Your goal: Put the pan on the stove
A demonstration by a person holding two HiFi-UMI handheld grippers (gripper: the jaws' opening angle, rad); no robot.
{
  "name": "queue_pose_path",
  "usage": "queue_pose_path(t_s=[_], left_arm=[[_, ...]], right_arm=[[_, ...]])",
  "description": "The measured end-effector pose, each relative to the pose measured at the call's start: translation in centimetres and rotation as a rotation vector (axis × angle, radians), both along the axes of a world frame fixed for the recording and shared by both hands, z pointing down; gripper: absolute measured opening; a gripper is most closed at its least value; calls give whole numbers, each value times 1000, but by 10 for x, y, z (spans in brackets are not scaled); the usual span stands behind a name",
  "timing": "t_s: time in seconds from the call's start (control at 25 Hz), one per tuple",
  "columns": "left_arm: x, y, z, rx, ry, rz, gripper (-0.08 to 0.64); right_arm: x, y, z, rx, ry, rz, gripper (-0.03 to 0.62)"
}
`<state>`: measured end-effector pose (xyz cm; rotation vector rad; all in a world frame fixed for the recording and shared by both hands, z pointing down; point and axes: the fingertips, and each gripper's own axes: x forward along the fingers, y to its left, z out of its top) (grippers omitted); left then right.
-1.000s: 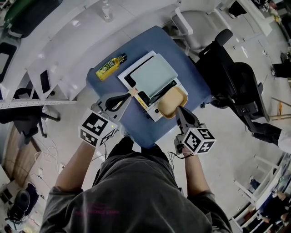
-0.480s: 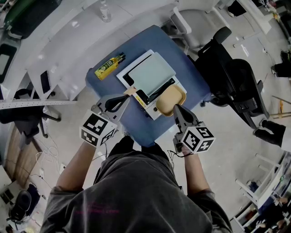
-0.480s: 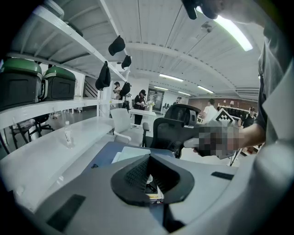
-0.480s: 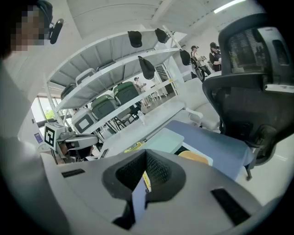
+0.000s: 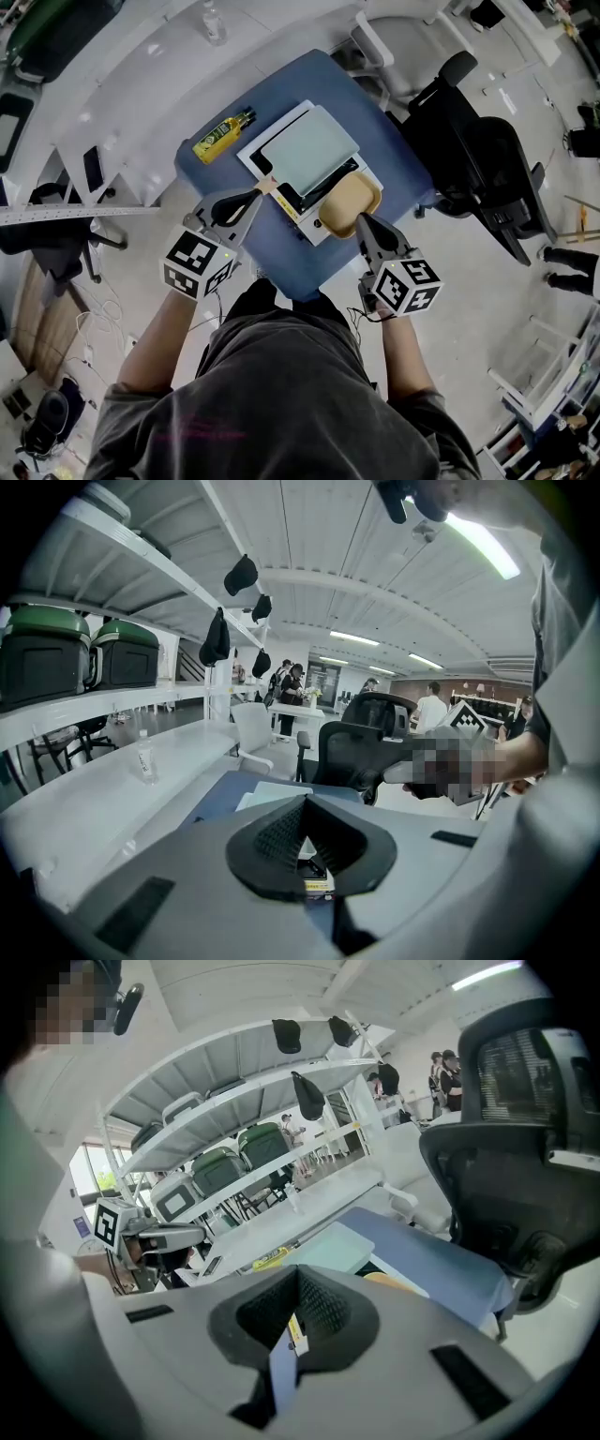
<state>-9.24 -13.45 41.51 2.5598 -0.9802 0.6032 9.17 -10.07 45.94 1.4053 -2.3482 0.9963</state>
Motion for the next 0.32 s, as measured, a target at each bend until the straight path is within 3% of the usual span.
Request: queue_pose_path(t_s=[0.32], left_arm=[[10, 0, 2, -10, -7, -19, 2]], right_arm=[[8, 1, 2, 4, 34, -42, 2]])
